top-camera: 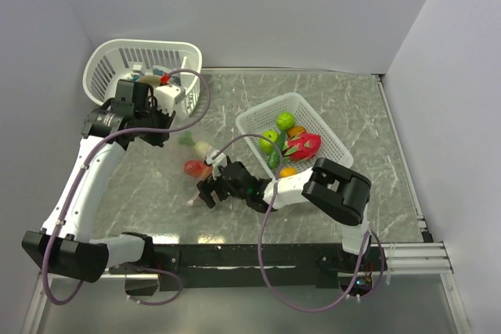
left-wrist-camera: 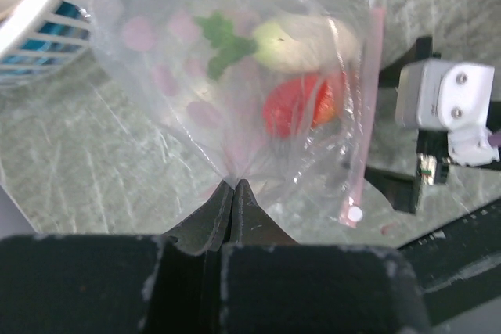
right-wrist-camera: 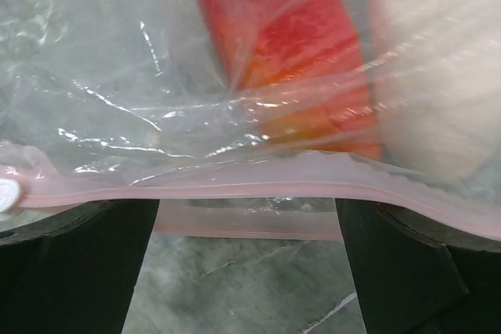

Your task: Open the zip-top bag and remove the fake food

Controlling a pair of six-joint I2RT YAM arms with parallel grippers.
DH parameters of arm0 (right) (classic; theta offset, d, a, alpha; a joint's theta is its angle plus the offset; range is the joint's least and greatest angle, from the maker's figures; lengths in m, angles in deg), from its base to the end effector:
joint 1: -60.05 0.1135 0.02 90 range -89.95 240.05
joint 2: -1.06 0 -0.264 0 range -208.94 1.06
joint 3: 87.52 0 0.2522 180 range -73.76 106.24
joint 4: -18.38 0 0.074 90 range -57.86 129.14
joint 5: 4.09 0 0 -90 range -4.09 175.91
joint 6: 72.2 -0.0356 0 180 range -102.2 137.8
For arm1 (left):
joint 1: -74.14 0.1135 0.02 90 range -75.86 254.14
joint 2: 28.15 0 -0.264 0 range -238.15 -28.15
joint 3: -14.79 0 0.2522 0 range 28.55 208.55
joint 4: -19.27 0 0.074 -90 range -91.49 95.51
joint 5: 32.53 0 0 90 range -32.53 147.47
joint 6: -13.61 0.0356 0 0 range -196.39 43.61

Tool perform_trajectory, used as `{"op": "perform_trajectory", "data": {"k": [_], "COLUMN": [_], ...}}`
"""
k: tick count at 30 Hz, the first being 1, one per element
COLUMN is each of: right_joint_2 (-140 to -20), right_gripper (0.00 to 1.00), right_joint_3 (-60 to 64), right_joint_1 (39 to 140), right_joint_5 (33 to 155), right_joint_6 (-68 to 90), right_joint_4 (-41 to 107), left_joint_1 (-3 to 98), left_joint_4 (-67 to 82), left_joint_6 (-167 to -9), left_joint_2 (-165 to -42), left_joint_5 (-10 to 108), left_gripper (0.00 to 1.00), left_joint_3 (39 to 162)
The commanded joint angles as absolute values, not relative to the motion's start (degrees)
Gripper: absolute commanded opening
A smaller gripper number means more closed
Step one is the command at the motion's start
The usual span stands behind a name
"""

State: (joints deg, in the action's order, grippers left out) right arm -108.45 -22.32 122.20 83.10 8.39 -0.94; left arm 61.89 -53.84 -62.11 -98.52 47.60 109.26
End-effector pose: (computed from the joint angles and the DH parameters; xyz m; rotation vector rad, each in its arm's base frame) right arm 0.1828 0.3422 0.1399 -0.8976 1.8839 0.7358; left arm 0.2265 -0.0554 0.3828 0.6305 2.3347 -0.1927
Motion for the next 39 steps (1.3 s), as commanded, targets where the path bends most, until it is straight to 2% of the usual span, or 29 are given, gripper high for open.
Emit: {"op": "perform_trajectory", "data": {"k": [1,12,16,24,28,31,39], "right_joint_2": [-104.06,-89.47,-89.64,-95.16,-98.69,-100.98,-101.51], "right_gripper": [1.00,1.00,1.00,1.00,1.00,0.96,0.82], "right_joint_3": [-24.80,-41.06,-41.07,-35.10,-30.96,-28.41,-30.69], "right_joint_1": [122.54,122.54,122.46,122.54,122.54,122.46,122.46], "right_joint_5": [72.83,67.98,67.98,76.49,78.97,78.70,76.86], "right_joint_6": [6.81,4.62,4.70,6.98,9.09,9.45,8.13], "right_joint_4": [-4.42,-11.28,-10.84,-8.04,-4.00,-1.27,0.76], "left_joint_1": [60.26,57.88,57.44,57.44,57.44,57.44,57.44], "left_joint_4": [-57.33,-65.07,-62.62,-54.62,-52.41,-51.62,-50.13], "left_joint_6": [-64.00,-62.95,-62.51,-61.19,-60.75,-60.57,-59.34], "left_joint_2": [-97.59,-99.43,-98.29,-95.74,-95.56,-95.48,-94.95], "left_joint_5": [46.92,46.49,47.27,53.07,54.48,55.01,57.12], "left_gripper": [0.01,0.01,0.01,0.01,0.01,0.01,0.01], "left_joint_3": [113.79,127.95,122.09,106.79,103.61,102.47,100.89]}}
